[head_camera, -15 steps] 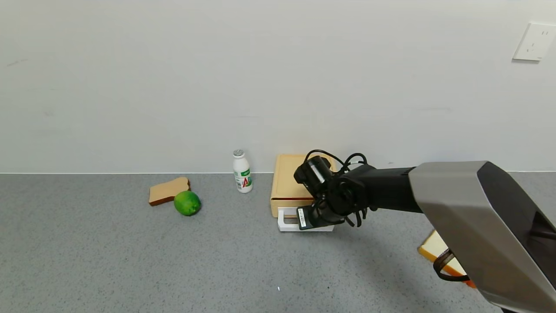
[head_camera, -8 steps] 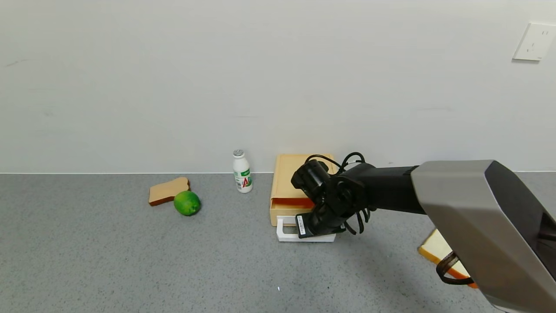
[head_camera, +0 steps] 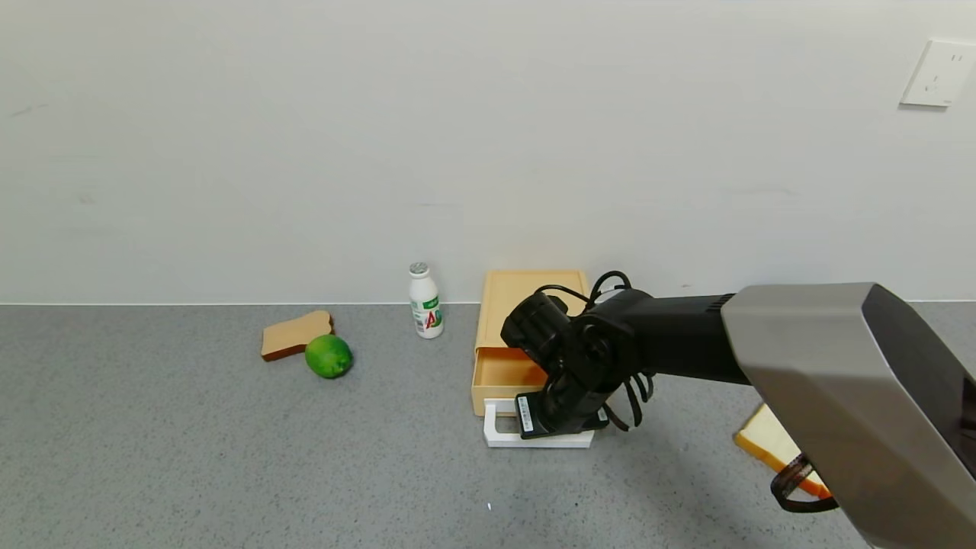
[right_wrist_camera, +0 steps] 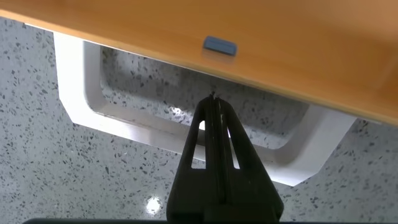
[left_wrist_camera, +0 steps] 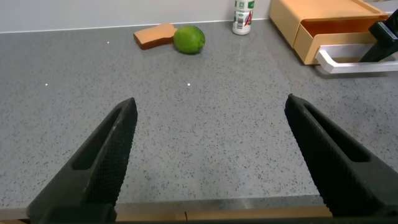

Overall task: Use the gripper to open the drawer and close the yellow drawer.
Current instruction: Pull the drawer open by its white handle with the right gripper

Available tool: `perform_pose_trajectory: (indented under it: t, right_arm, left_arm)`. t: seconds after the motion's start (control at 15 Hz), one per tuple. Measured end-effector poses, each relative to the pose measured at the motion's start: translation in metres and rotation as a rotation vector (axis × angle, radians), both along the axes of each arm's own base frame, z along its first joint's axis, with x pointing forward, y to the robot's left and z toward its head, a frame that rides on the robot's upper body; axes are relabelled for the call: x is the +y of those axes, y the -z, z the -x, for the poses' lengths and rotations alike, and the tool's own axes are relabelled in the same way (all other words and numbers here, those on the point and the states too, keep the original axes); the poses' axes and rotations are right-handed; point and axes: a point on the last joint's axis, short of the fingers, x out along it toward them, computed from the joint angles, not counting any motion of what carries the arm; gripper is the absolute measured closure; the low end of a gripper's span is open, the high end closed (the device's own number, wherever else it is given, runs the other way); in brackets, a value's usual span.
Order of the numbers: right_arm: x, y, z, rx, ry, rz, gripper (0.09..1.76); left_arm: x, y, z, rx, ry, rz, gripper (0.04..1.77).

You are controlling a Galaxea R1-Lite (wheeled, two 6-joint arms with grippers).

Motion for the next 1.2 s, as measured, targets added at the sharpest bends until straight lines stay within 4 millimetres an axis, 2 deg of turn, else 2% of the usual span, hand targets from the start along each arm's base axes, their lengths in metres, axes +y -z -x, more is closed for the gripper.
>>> perform_pose_trajectory:
  t: [0.4,1.2]
  right_arm:
    - [0.007,-0.002,0.02,0.06,-0.007,-0.004,1.73]
    - [0.006,-0.006,0.054,0.155,-0.029,-0.012,1.73]
  left_arm:
    - [0.0,0.0,0.0,0.0,0.0,0.0,0.09]
    - [0.0,0.0,0.0,0.0,0.0,0.0,0.09]
